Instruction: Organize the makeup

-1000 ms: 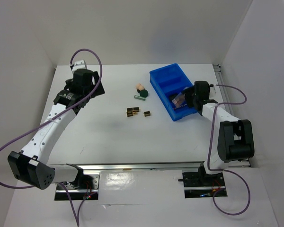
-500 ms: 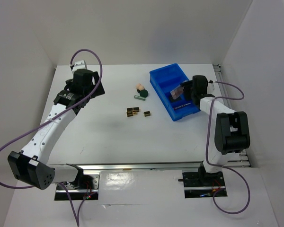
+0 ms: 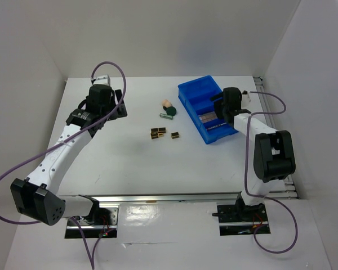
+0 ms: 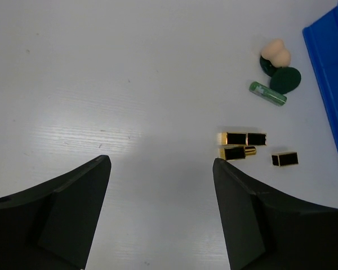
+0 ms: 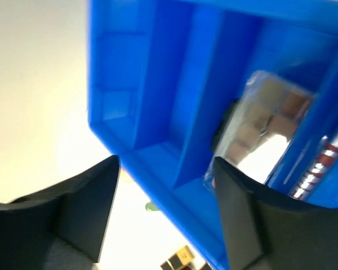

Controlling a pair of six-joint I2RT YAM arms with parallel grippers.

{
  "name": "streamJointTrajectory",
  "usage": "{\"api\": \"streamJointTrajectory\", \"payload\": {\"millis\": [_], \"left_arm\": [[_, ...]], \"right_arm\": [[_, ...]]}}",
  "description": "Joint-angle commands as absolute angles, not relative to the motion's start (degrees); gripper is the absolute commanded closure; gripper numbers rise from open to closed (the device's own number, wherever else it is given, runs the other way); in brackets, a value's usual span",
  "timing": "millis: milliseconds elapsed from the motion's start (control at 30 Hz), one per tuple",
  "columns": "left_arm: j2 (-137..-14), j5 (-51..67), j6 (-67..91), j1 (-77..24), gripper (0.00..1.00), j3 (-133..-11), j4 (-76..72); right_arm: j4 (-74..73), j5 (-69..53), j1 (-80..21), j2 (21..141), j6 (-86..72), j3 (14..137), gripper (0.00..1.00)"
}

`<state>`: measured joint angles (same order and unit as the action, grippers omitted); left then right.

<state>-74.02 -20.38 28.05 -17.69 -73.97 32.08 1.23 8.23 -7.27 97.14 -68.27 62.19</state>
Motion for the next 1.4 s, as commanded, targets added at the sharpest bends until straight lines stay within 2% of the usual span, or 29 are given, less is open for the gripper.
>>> {"api": "streamJointTrajectory", "payload": {"millis": [0,33,67,167,233,367,467,567,700,900,1167,1367], "left_arm": [[-73.65,-12.49,23.99,-17.49,0.13,-73.39,28.56],[-74.61,-10.39,23.39,-17.49,0.15,-73.39,29.17],[-76.53,-9.50,23.38,-17.49,0.16,-74.08,29.70],[-79.62,-5.20,22.85,-18.10,0.20,-74.62,30.23],[-82.34,-2.91,22.85,-19.86,0.25,-74.62,30.23],[-87.79,0.26,21.53,-23.20,0.35,-74.09,27.52],[-91.74,3.41,23.11,-23.73,0.38,-74.09,26.89],[-93.51,5.79,25.91,-24.26,0.38,-72.69,24.00],[-97.98,7.64,29.88,-24.26,0.26,-71.81,22.94],[-100.46,7.65,34.18,-24.87,0.21,-70.05,19.96],[-103.45,8.26,36.82,-24.87,0.30,-69.52,17.49],[-105.20,8.26,36.83,-24.87,0.31,-70.05,16.96]], "right_arm": [[2.20,13.70,-10.36,91.24,-60.58,66.18,0.28],[2.20,14.23,-11.68,90.62,-56.38,66.79,0.32],[2.72,14.24,-12.39,89.40,-53.99,66.80,0.42],[2.56,10.57,-15.81,88.34,-42.04,67.32,0.54],[1.06,7.14,-18.70,88.33,-33.37,68.73,0.59],[-7.19,0.63,-23.72,92.19,-24.62,73.11,0.55],[-11.42,-1.05,-27.15,93.95,-22.24,73.65,0.45],[-13.53,-3.33,-29.78,94.66,-20.92,73.65,0.38],[-17.83,-3.87,-31.11,98.17,-20.39,74.79,0.32],[-18.98,-3.87,-31.11,101.42,-20.91,74.97,0.30],[-20.05,-3.87,-31.11,106.34,-20.39,76.11,0.29],[-18.81,-5.18,-31.11,108.28,-20.39,76.11,0.29]]}}
